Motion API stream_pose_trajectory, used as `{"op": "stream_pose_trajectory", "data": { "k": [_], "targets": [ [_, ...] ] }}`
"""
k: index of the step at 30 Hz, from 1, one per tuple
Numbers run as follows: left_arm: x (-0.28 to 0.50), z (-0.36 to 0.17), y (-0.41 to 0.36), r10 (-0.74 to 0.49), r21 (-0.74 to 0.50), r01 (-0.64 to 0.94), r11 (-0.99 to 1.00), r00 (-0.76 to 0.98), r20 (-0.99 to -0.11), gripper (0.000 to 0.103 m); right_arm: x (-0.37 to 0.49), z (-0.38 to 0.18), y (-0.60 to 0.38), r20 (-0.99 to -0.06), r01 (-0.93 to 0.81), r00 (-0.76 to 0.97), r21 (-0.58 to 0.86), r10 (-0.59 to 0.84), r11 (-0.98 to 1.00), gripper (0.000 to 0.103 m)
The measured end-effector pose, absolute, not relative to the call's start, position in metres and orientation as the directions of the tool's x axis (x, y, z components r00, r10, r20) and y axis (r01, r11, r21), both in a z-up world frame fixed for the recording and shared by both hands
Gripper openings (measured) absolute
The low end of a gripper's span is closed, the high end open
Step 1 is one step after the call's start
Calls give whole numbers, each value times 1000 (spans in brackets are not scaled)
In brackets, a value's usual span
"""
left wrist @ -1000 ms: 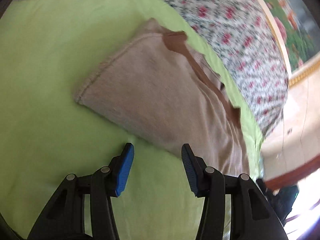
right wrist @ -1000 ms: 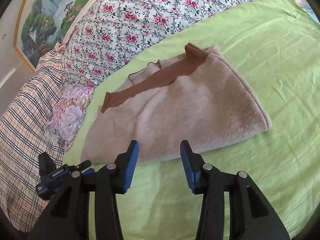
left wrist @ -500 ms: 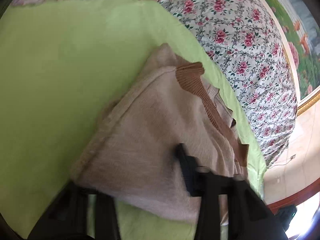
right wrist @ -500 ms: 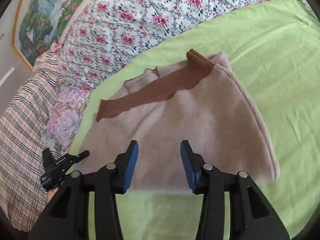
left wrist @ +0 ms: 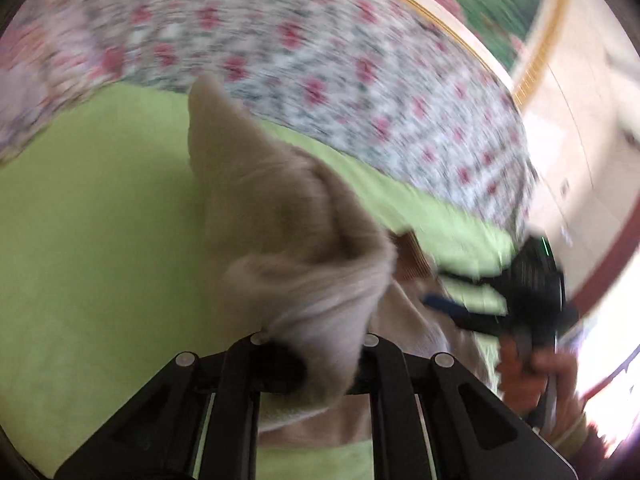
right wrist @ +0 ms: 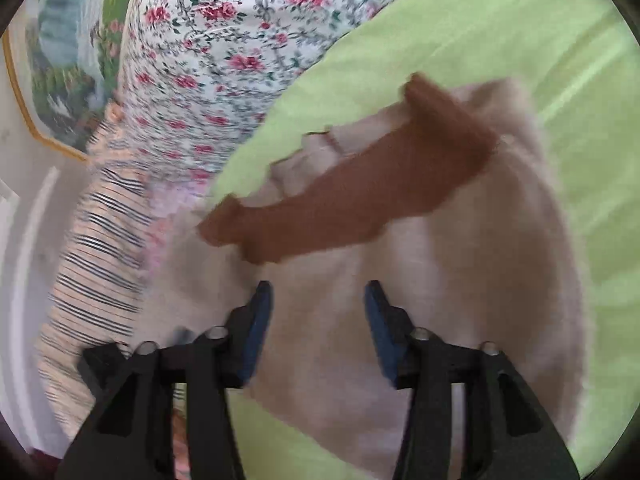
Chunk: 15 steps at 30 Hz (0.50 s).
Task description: Fold small clothes
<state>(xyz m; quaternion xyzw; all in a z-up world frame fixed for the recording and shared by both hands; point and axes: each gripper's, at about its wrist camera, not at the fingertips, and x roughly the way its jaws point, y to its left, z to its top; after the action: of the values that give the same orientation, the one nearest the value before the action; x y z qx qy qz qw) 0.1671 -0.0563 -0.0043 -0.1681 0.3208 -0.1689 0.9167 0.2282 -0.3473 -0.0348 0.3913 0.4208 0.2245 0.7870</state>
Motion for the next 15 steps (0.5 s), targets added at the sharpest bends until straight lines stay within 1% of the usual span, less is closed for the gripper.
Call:
{"op": "stream_pose_trajectory", "data": {
  "k": [2,5,7,9,10,11,12,13,14,15],
  "targets": [
    [171,-14,-80,-442,-396,243,886,701,-559,10,244,-35,-340,-460,-36,517,831,722,555,79],
    [178,-32,-102,-460,-379,273,884,652,-602,10,273,-42,-321,-403,-58,434,880,806,471,81],
    [181,-40,-110,-466,-370,288,883,632,-619,10,286,-47,-312,-426,-43,416,873,803,486,81],
    [182,-42,-114,-465,-364,294,884,633,-619,9,302,-54,-299,-487,-29,403,840,775,542,81],
    [182,-42,-114,-467,-362,298,883,630,-620,9,307,-56,-296,-497,-32,397,833,772,553,80],
    [182,-42,-114,-469,-362,301,882,629,-620,9,313,-58,-289,-498,-45,390,830,775,557,70],
    [182,-42,-114,-471,-362,304,881,627,-620,9,319,-60,-283,-511,-46,381,822,771,568,44],
    [182,-42,-112,-471,-360,306,881,627,-620,10,322,-62,-282,-521,-39,373,818,768,574,37],
    [181,-40,-111,-470,-355,309,882,628,-620,9,325,-62,-279,-528,-42,376,811,761,583,25],
    [180,-38,-111,-472,-355,312,881,629,-618,9,325,-55,-276,-535,-69,390,795,749,603,18]
  ]
}}
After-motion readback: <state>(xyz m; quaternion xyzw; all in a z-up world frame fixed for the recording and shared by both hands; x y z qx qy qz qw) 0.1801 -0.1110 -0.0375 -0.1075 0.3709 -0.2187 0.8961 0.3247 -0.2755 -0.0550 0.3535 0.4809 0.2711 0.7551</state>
